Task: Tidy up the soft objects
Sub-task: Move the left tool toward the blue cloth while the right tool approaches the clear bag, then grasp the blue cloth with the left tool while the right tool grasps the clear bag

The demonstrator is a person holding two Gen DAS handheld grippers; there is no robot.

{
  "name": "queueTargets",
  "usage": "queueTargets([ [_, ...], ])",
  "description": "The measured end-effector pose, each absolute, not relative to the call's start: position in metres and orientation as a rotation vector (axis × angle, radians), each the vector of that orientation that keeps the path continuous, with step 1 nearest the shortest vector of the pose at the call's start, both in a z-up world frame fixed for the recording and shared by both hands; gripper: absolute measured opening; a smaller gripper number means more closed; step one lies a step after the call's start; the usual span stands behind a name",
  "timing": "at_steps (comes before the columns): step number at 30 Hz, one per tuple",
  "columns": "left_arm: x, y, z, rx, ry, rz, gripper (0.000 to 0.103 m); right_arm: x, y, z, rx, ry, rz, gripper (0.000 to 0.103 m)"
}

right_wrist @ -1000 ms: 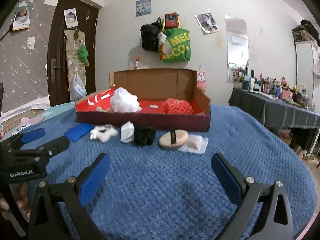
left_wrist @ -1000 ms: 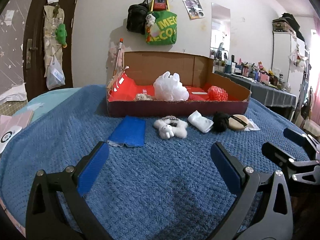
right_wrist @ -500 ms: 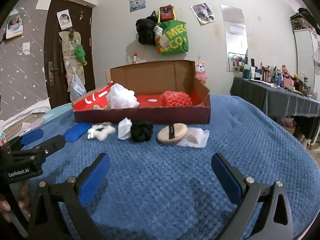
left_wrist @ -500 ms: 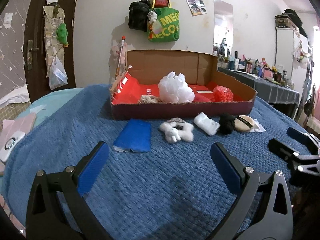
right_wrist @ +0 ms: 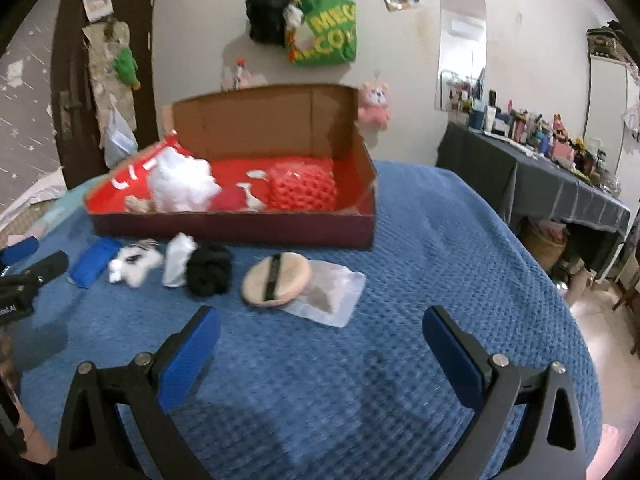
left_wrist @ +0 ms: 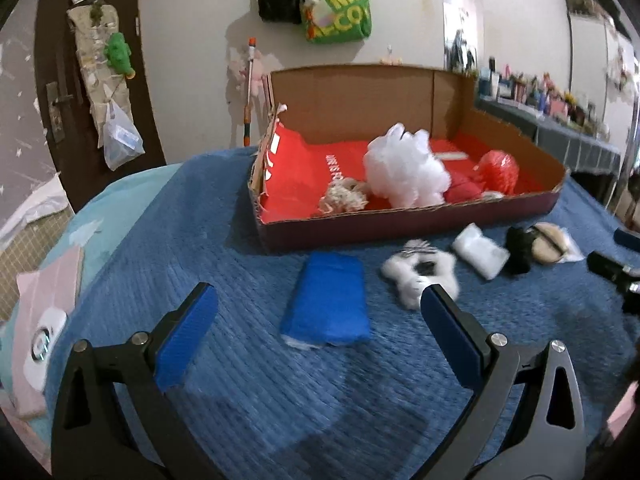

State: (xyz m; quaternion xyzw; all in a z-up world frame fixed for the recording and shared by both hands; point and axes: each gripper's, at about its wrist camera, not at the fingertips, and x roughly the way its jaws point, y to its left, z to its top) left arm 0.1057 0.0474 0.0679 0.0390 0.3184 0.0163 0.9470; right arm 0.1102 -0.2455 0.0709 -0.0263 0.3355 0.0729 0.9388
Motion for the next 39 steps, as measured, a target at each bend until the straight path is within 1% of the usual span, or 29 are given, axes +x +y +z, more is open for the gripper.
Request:
queueTargets([
  [3,0.121,0.050,0.063,0.108,0.711,0.023,0.103,0.129,-0.252,0.067,-0.035,0.769,0.156,0.103],
  [9,0.143,0.055,0.050,0.137,0.803,0.005,0.103,0.151,-0.255,0.056,-0.020,0.877,0.182,0.103],
  [13,0.155,0.055,0.043,0.149,0.855,-0.018,0.103,0.164,-0.254,0.048,-0.034,0.957,0.200,0.098],
  [18,0.166,0.055,0.036,0.139,0.896,-0.045,0.103,0.171,-0.252,0.046,-0.059,0.978,0.213,0.098],
  [20,0.169,0.055,0.036,0.127,0.903,-0.063,0.103,0.174,-0.252,0.046,-0.069,0.978,0.220,0.097],
  [21,0.170,0.054,0.036,0.121,0.903,-0.070,0.103,0.176,-0.252,0.046,-0.074,0.975,0.225,0.094],
  [22,0.171,0.054,0.036,0.115,0.902,-0.074,0.100,0.178,-0.252,0.046,-0.076,0.973,0.227,0.091],
  [23,0.173,0.054,0.036,0.111,0.902,-0.079,0.093,0.181,-0.252,0.047,-0.073,0.967,0.234,0.088],
  [25,0.176,0.052,0.036,0.097,0.910,-0.102,0.082,0.185,-0.251,0.047,-0.058,0.952,0.263,0.077],
  [26,0.178,0.052,0.036,0.092,0.911,-0.112,0.078,0.187,-0.252,0.047,-0.054,0.948,0.268,0.075],
  [27,0.178,0.050,0.036,0.091,0.907,-0.118,0.076,0.187,-0.251,0.048,-0.051,0.939,0.281,0.070],
  [28,0.179,0.050,0.037,0.090,0.904,-0.125,0.068,0.187,-0.250,0.048,-0.051,0.940,0.295,0.062],
  [29,0.178,0.050,0.039,0.088,0.901,-0.138,0.060,0.186,-0.247,0.048,-0.055,0.938,0.300,0.059],
  [31,0.178,0.049,0.039,0.085,0.899,-0.152,0.056,0.183,-0.246,0.051,-0.052,0.921,0.314,0.049],
  [32,0.176,0.048,0.038,0.087,0.896,-0.155,0.052,0.183,-0.245,0.051,-0.049,0.920,0.317,0.048],
  [33,0.176,0.047,0.039,0.089,0.892,-0.157,0.049,0.183,-0.245,0.051,-0.045,0.921,0.322,0.043],
  [34,0.175,0.045,0.039,0.089,0.890,-0.157,0.047,0.183,-0.246,0.051,-0.040,0.918,0.323,0.036],
  [36,0.174,0.045,0.039,0.084,0.887,-0.160,0.044,0.182,-0.247,0.052,-0.025,0.918,0.331,0.032],
  [37,0.173,0.045,0.040,0.078,0.884,-0.162,0.040,0.180,-0.247,0.053,-0.023,0.915,0.335,0.029],
  [38,0.173,0.046,0.040,0.073,0.882,-0.165,0.036,0.179,-0.248,0.053,-0.023,0.911,0.335,0.028],
  [39,0.172,0.047,0.041,0.068,0.879,-0.166,0.035,0.177,-0.249,0.055,-0.023,0.905,0.333,0.027],
])
